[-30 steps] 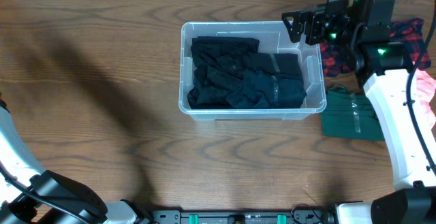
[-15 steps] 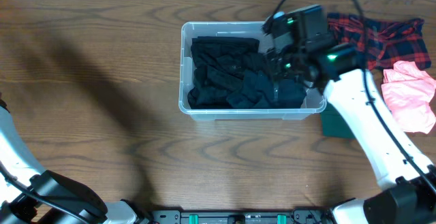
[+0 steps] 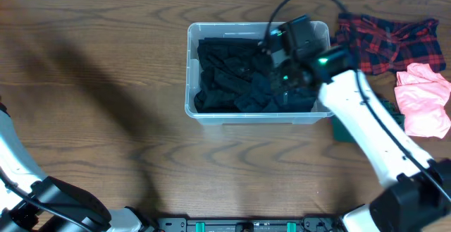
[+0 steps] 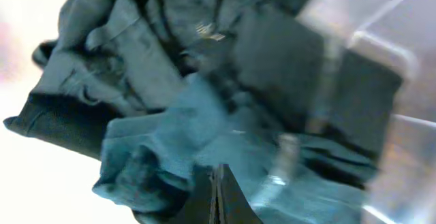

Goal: Pack container
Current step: 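Move the right gripper over the bin and lower onto the clothing, then press the dark clothing down inside the bin with the right gripper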

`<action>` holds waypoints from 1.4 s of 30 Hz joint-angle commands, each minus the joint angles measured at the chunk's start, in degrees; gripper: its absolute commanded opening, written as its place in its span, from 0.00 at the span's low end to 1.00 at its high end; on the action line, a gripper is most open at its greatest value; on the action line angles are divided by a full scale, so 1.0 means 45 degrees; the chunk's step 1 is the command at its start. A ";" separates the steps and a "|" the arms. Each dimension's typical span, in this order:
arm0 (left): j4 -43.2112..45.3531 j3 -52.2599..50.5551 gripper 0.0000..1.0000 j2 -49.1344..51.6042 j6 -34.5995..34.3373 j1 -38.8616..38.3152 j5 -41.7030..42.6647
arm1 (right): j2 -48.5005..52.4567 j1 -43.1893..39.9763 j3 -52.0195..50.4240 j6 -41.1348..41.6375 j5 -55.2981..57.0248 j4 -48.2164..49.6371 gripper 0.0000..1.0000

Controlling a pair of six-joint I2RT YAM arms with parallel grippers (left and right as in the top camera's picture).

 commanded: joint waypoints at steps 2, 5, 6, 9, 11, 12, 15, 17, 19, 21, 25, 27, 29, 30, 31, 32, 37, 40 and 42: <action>-0.0010 -0.0160 0.98 -0.0136 -0.0073 0.0039 -0.0189 | 0.0923 0.0724 0.0078 0.0500 0.0068 -0.0306 0.01; -0.0010 -0.0160 0.98 -0.0136 -0.0073 0.0044 -0.0189 | 0.1423 0.0753 0.0078 0.1277 0.0068 -0.0515 0.01; -0.0010 -0.0160 0.98 -0.0136 -0.0073 0.0044 -0.0189 | 0.1583 0.0743 0.0078 0.1443 0.0068 -0.0549 0.01; -0.0010 -0.0160 0.98 -0.0136 -0.0073 0.0039 -0.0189 | 0.2171 0.0704 0.0078 0.1457 0.0121 -0.0418 0.01; -0.0010 -0.0160 0.98 -0.0136 -0.0073 0.0039 -0.0189 | 0.2730 0.0709 0.0078 0.1457 0.0102 -0.0301 0.01; -0.0010 -0.0160 0.98 -0.0136 -0.0073 0.0039 -0.0194 | 0.3123 0.0729 0.0078 0.1457 0.0053 -0.0301 0.01; -0.0010 -0.0160 0.98 -0.0136 -0.0073 0.0039 -0.0189 | 0.4061 0.0801 0.0078 0.1457 -0.0539 -0.0306 0.01; -0.0010 -0.0160 0.98 -0.0136 -0.0073 0.0039 -0.0194 | 0.4590 0.0835 0.0078 0.1452 -0.0758 -0.0175 0.01; -0.0010 -0.0160 0.98 -0.0136 -0.0073 0.0039 -0.0194 | 0.4930 0.0835 0.0078 0.1302 -0.0704 -0.0005 0.01; -0.0010 -0.0160 0.98 -0.0136 -0.0073 0.0039 -0.0194 | 0.5047 0.0772 0.0078 0.1054 -0.0583 0.0267 0.01; -0.0010 -0.0160 0.98 -0.0136 -0.0073 0.0039 -0.0189 | 0.4828 0.0427 0.0466 0.0976 -0.0583 0.0534 0.01; -0.0010 -0.0160 0.98 -0.0136 -0.0073 0.0039 -0.0189 | 0.4658 0.0223 0.1054 0.0976 -0.0733 0.0301 0.01; -0.0010 -0.0160 0.98 -0.0136 -0.0073 0.0039 -0.0189 | 0.4410 -0.0029 0.2021 0.0971 -0.0899 -0.0151 0.01; -0.0010 -0.0160 0.98 -0.0136 -0.0073 0.0039 -0.0189 | 0.4294 -0.0136 0.2506 0.0976 -0.0899 -0.0403 0.01; -0.0010 -0.0160 0.98 -0.0136 -0.0073 0.0039 -0.0194 | 0.4197 -0.0233 0.2992 0.0971 -0.0899 -0.0656 0.01; -0.0010 -0.0160 0.98 -0.0136 -0.0073 0.0039 -0.0189 | 0.4070 -0.0340 0.3560 0.0962 -0.0894 -0.0967 0.01; -0.0010 -0.0160 0.98 -0.0136 -0.0073 0.0039 -0.0194 | 0.3667 -0.0617 0.5581 0.0962 -0.0743 -0.2302 0.01; -0.0010 -0.0160 0.98 -0.0136 -0.0073 0.0039 -0.0189 | 0.3551 -0.0612 0.5795 0.0962 -0.0121 -0.3002 0.01; -0.0010 -0.0160 0.98 -0.0136 -0.0073 0.0039 -0.0194 | 0.3619 -0.0612 0.5702 0.0967 0.0214 -0.3745 0.01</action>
